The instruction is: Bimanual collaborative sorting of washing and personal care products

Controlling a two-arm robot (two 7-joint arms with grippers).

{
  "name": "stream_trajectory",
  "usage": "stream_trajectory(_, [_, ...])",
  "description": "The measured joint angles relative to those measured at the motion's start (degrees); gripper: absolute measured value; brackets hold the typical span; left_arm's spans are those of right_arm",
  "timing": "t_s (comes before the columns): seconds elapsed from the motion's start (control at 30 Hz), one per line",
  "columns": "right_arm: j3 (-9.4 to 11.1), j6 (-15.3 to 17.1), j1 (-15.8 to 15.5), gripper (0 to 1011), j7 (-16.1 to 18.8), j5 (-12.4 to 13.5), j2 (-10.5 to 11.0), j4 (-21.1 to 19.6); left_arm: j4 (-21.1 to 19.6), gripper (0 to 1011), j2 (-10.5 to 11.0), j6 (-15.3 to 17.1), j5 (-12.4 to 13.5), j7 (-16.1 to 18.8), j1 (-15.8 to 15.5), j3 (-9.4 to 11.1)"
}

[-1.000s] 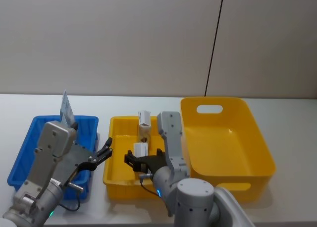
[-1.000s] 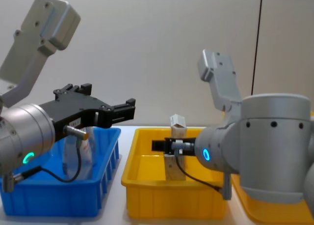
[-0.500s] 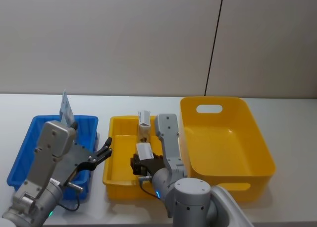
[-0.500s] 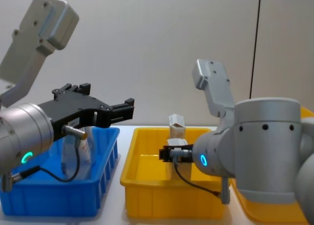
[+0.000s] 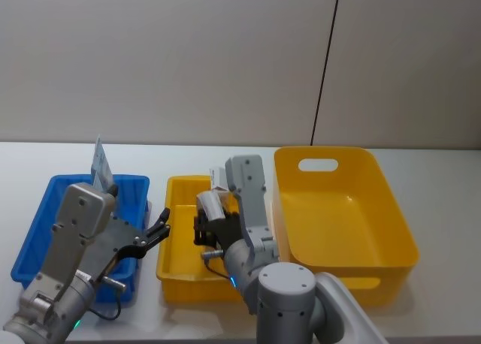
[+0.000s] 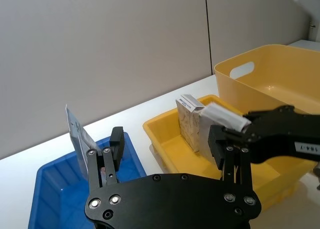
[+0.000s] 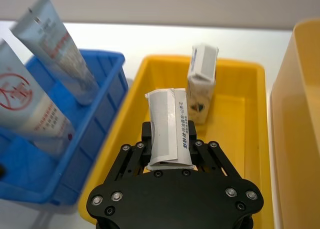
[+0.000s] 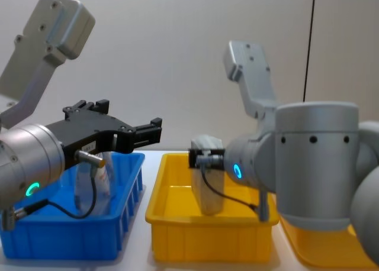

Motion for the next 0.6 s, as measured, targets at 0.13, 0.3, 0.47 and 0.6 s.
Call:
stream_trajectory(0.13, [-0.62, -0.83, -0.45, 327, 0.0, -1.08, 0.18, -2.22, 0.0, 1002, 0.0, 0.0, 0.0, 0.0, 0.0, 0.0])
stream_trajectory(0.3, [-1.21, -0.96, -1.33, 327, -0.42, -2.41, 0.87, -5.77, 0.0, 1001, 0.0, 0.0, 0.0, 0.0, 0.0, 0.0])
stream_trajectory(0.47, [-1.5, -0.05, -2.5, 327, -1.42, -3.96, 1.69, -9.99, 0.0, 1001, 0.0, 0.0, 0.0, 0.0, 0.0, 0.0])
stream_trajectory(0.6, [-1.44, 1.05, -3.14, 327, -2.21, -5.08, 2.42, -12.61, 0.0, 1001, 0.0, 0.0, 0.0, 0.0, 0.0, 0.0])
